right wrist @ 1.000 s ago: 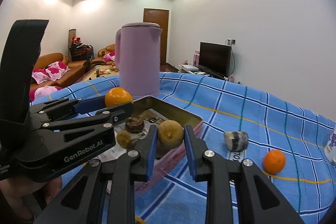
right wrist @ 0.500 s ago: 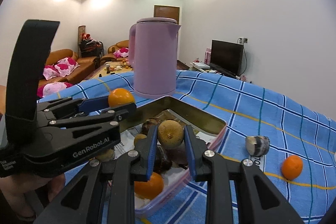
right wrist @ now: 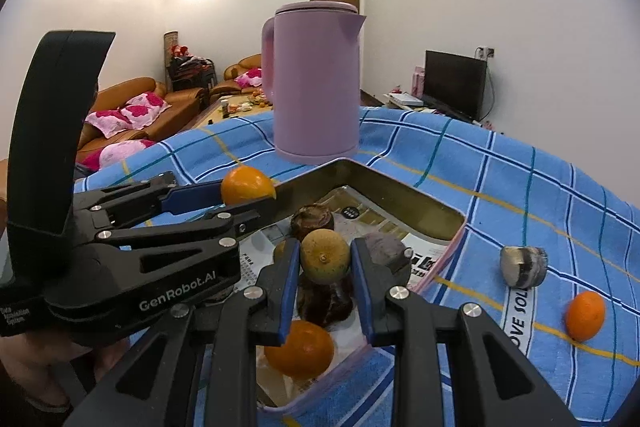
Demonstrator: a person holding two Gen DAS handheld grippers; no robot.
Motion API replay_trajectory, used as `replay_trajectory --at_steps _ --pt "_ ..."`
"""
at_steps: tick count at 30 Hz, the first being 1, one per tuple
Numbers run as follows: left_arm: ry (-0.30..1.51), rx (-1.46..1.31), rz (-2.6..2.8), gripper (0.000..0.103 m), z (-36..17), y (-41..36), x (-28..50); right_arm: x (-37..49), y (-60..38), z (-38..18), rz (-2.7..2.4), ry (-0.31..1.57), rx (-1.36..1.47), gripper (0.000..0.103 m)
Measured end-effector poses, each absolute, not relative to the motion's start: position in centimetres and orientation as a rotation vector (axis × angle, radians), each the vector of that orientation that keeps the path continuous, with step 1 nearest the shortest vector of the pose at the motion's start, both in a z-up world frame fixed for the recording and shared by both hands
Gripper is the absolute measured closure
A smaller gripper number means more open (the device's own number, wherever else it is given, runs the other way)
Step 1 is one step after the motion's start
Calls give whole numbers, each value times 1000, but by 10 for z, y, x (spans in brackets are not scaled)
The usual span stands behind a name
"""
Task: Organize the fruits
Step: 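Lower the orange and yellow-brown fruit into the tin box, then open both tools and move them back to the tablecloth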
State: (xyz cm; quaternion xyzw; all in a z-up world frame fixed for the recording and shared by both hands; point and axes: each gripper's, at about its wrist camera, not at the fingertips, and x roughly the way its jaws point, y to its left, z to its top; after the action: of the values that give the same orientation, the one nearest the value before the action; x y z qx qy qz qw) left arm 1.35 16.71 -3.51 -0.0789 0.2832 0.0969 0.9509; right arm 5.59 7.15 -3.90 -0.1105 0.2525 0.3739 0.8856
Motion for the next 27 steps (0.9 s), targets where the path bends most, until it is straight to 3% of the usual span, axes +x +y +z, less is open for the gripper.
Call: replay_trajectory --at_steps 6,9,14,21,27 --pt "579 -161 191 57 -36 167 12 54 70 -40 797 534 -228 75" --pt "569 -164 204 45 -35 169 8 53 68 -39 809 525 -221 73" --pt "561 -173 211 37 -34 171 4 57 60 -37 791 519 -185 53" --pt "561 -153 184 36 -30 151 8 55 42 -33 717 515 -195 52" --pt "552 -118 117 27 -20 112 17 64 2 -23 621 514 -176 52"
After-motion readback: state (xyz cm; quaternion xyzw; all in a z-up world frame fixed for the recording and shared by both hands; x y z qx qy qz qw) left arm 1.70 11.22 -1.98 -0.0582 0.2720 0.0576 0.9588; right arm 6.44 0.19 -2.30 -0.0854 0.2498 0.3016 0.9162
